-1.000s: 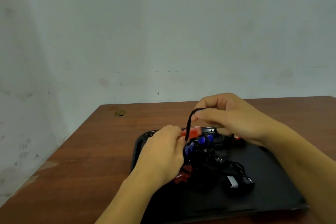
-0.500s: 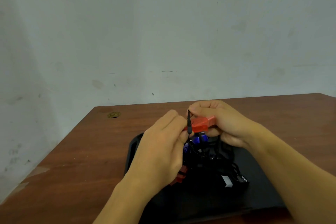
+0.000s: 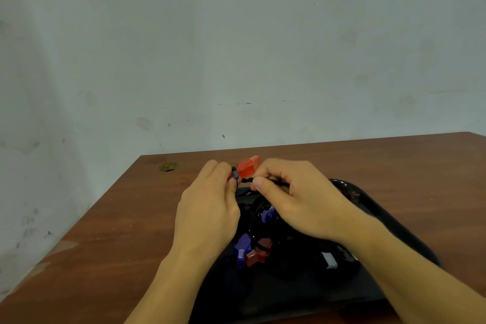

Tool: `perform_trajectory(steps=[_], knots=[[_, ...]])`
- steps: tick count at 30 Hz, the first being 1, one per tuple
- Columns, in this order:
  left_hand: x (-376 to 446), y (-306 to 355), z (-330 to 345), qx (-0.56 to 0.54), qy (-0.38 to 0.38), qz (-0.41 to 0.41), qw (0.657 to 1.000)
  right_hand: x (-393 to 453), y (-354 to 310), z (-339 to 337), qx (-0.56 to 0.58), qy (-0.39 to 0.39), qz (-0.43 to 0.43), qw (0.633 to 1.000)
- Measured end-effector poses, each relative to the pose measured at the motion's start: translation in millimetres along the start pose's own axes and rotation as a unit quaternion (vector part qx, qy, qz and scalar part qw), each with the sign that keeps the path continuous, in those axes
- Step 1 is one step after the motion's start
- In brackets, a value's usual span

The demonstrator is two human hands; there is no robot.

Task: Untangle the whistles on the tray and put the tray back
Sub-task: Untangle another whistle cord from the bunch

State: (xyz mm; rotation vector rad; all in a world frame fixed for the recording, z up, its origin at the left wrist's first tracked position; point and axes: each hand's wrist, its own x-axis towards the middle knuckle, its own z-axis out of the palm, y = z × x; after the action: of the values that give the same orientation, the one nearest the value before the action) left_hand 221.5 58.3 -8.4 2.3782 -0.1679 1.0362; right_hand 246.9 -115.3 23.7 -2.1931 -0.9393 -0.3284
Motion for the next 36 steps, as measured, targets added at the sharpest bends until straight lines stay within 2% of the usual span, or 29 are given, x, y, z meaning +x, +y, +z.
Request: perform_trajectory(steps=[4,7,9,11,14,19,21,29,33,36], knots=[[0.9,3.2,-3.2,0.023,-0.064,0.061,0.996,15.4,-8.0,-22.0,-0.059,-0.021,-0.012,0.998],[0.4,7.8,-6.0,-0.005,-0.103,0.114,0.988,24.6,-6.0,-32.7,-0.039,-0.013,-0.01,0.999],[0.8,9.8,-10.0,-0.032,-0.116,0.139,0.983,26.9,-1.7,-37.5,0.017,-0.017,0.016,1.0],[-0.4,13.3,-14.2,-0.063,-0.128,0.161,0.977,26.5,3.4,-41.8,0.114,-0.079,0.069,0.988],[-4.3,19.9,-14.9,-0.105,-0.134,0.168,0.971,22.5,12.8,-43.2,0.265,-0.159,0.152,0.939],[-8.0,26.6,-10.6,-0.187,-0.12,0.117,0.968,15.0,28.2,-31.9,0.419,-0.147,0.181,0.878],[-8.6,28.2,-11.0,-0.24,-0.119,0.074,0.961,13.3,25.5,-25.9,0.435,-0.127,0.181,0.873],[-4.4,16.3,-4.1,-0.356,-0.091,-0.054,0.929,4.3,14.2,1.7,0.417,-0.029,0.165,0.893],[-0.7,6.6,1.3,-0.322,-0.069,-0.083,0.941,0.9,14.3,13.2,0.203,0.026,0.085,0.975],[0.0,1.2,2.6,-0.241,-0.066,-0.089,0.964,-2.1,13.3,16.3,0.063,0.023,0.024,0.997]])
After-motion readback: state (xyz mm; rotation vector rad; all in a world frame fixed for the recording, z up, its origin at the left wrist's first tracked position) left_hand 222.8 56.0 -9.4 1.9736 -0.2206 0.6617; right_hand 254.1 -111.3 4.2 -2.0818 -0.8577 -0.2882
